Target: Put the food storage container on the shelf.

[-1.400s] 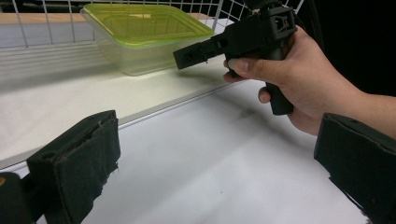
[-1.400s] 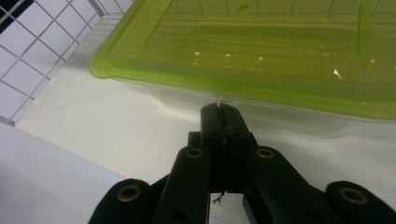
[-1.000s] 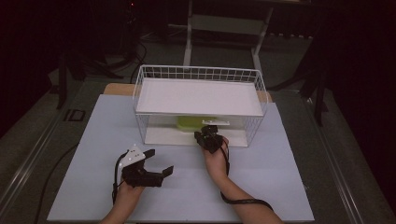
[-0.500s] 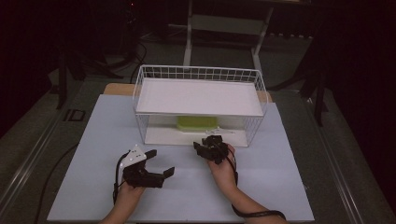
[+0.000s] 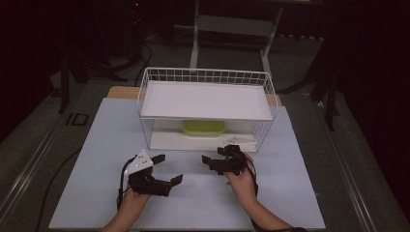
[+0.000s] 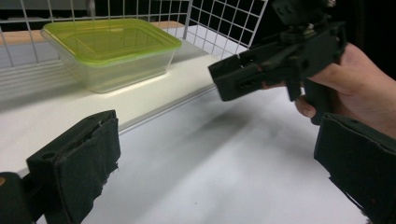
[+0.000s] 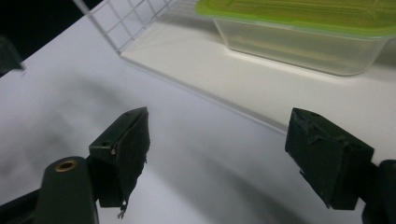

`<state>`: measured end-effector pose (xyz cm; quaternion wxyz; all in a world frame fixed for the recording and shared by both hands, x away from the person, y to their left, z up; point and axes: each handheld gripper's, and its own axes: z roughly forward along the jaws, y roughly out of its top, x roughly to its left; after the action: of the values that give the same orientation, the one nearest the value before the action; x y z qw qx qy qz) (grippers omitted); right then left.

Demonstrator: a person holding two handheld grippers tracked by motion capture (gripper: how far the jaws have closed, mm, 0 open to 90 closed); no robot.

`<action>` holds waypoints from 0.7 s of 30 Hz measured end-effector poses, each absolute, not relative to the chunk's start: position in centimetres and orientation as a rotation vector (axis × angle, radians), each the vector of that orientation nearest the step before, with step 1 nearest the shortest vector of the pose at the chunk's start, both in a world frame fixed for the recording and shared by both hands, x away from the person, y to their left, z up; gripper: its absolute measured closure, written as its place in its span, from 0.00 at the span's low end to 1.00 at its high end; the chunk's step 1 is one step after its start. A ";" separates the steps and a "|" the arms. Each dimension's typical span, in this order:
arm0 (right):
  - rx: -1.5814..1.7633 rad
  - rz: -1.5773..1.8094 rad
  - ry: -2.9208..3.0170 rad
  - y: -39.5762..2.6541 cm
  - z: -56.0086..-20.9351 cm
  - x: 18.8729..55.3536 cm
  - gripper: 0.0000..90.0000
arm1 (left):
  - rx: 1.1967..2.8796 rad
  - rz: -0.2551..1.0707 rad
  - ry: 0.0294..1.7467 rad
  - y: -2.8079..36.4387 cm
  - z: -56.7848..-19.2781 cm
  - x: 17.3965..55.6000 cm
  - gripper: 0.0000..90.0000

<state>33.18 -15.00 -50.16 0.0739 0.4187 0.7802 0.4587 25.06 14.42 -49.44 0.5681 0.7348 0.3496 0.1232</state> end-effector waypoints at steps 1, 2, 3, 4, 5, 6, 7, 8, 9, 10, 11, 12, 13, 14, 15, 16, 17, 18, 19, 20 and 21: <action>1.231 1.416 2.362 -15.5 -49.9 32.8 0.24 | 1.721 0.284 0.820 14.6 -49.4 25.0 0.01; 1.230 1.425 2.369 -15.7 -49.8 32.6 0.24 | 1.718 0.280 0.819 14.7 -49.3 24.9 0.01; 1.228 1.440 2.380 -15.8 -49.8 32.3 0.24 | 1.722 0.282 0.818 14.9 -49.3 24.9 0.01; 1.223 1.451 2.390 -16.0 -49.7 32.1 0.24 | 1.722 0.282 0.818 14.9 -49.3 24.9 0.01; 1.218 1.451 2.391 -16.1 -49.6 31.8 0.24 | 1.716 0.268 0.806 15.2 -49.2 24.7 0.01; 1.203 1.443 2.395 -16.3 -49.5 31.4 0.23 | 1.723 0.259 0.801 15.3 -49.3 24.6 0.01; 1.186 1.444 2.397 -16.5 -49.4 31.1 0.23 | 1.724 0.253 0.799 15.3 -49.3 24.5 0.01; 1.175 1.438 2.391 -16.6 -49.3 30.8 0.23 | 1.725 0.242 0.796 15.4 -49.4 24.4 0.01; 1.165 1.437 2.386 -16.8 -49.3 30.5 0.23 | 1.731 0.235 0.788 15.4 -49.4 24.3 0.01; 1.161 1.441 2.387 -17.0 -49.2 30.2 0.23 | 1.735 0.227 0.783 15.4 -49.4 24.1 0.01; 1.155 1.441 2.382 -17.2 -49.0 30.0 0.23 | 1.744 0.225 0.777 15.5 -49.4 24.0 0.01; 1.145 1.432 2.377 -17.4 -48.9 29.7 0.23 | 1.745 0.218 0.765 15.6 -49.3 23.9 0.01; 1.139 1.430 2.377 -17.7 -48.8 29.5 0.22 | 1.743 0.211 0.757 15.7 -49.2 23.8 0.01; 1.136 1.443 2.367 -18.0 -48.6 29.3 0.22 | 1.747 0.213 0.755 15.9 -49.1 23.6 0.01; 1.128 1.443 2.357 -18.2 -48.4 29.0 0.22 | 1.748 0.217 0.753 16.0 -49.0 23.5 0.01; 1.117 1.439 2.355 -18.5 -48.3 28.8 0.22 | 1.746 0.220 0.752 16.2 -48.9 23.4 0.01; 1.111 1.448 2.348 -18.7 -48.2 28.6 0.21 | 1.742 0.222 0.756 16.3 -48.8 23.3 0.01; 1.105 1.452 2.337 -19.0 -48.1 28.4 0.21 | 1.739 0.221 0.757 16.5 -48.7 23.2 0.01; 1.098 1.448 2.338 -19.2 -48.0 28.2 0.21 | 1.736 0.218 0.752 16.6 -48.7 23.1 0.01; 1.097 1.450 2.342 -19.4 -47.9 28.0 0.21 | 1.738 0.220 0.748 16.8 -48.7 22.9 0.01; 1.089 1.455 2.341 -19.6 -47.8 27.9 0.21 | 1.746 0.220 0.748 16.9 -48.7 22.8 0.01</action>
<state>27.88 -19.59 -47.83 0.0888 0.3661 0.7867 0.4890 22.82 16.86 -48.68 0.5767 0.7459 0.3198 0.0941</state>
